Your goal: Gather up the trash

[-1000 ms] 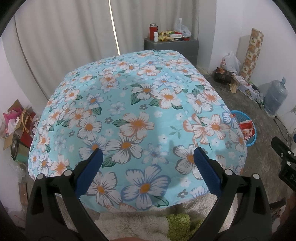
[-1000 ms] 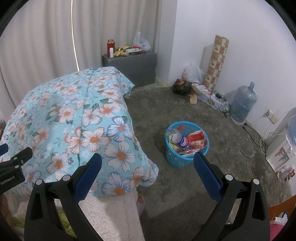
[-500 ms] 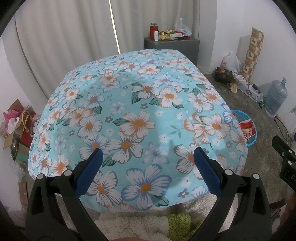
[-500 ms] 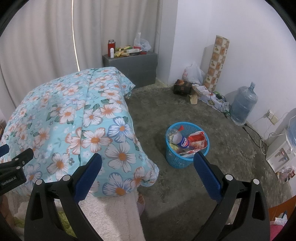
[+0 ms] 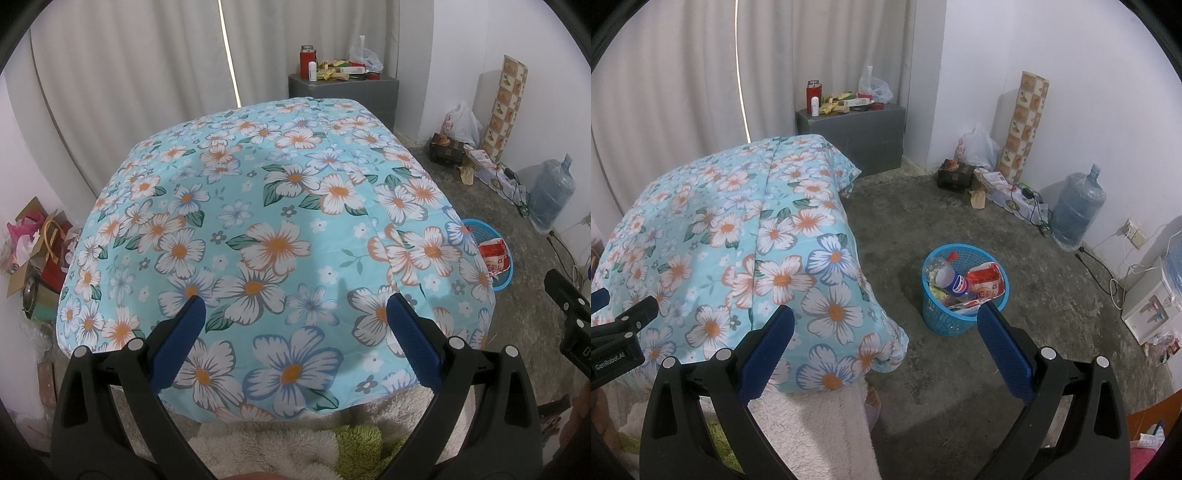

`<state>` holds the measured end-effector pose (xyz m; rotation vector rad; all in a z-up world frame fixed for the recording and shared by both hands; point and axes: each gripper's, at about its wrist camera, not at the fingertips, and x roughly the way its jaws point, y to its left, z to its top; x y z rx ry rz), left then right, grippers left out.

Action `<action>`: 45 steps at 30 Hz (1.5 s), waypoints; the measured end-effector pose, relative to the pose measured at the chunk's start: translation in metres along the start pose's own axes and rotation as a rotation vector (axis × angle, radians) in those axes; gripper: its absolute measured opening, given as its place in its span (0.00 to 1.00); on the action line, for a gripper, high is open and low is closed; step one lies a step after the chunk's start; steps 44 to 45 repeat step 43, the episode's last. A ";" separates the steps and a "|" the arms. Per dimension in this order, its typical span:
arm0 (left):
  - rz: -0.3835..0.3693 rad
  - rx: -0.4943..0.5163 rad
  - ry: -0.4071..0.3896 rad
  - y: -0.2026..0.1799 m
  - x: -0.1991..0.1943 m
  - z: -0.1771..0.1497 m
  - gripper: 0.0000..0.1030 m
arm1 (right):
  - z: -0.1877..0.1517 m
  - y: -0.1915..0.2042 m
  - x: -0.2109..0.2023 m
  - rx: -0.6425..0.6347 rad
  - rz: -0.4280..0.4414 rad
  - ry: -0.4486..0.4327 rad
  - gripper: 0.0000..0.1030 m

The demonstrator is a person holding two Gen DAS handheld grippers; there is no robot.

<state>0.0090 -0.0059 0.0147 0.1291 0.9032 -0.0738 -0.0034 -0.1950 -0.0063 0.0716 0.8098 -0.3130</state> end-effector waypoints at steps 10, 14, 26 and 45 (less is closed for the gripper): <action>-0.001 0.002 0.001 0.000 0.000 0.000 0.91 | 0.000 0.001 0.000 0.001 -0.001 0.000 0.94; -0.001 0.001 0.002 0.000 0.001 0.000 0.91 | -0.001 0.001 0.000 0.003 -0.002 0.000 0.94; -0.002 0.000 0.002 0.000 0.001 0.000 0.91 | -0.001 0.002 0.000 0.002 -0.003 -0.001 0.94; -0.003 -0.002 0.008 0.001 0.002 -0.001 0.91 | -0.002 0.003 0.000 0.003 -0.005 -0.003 0.94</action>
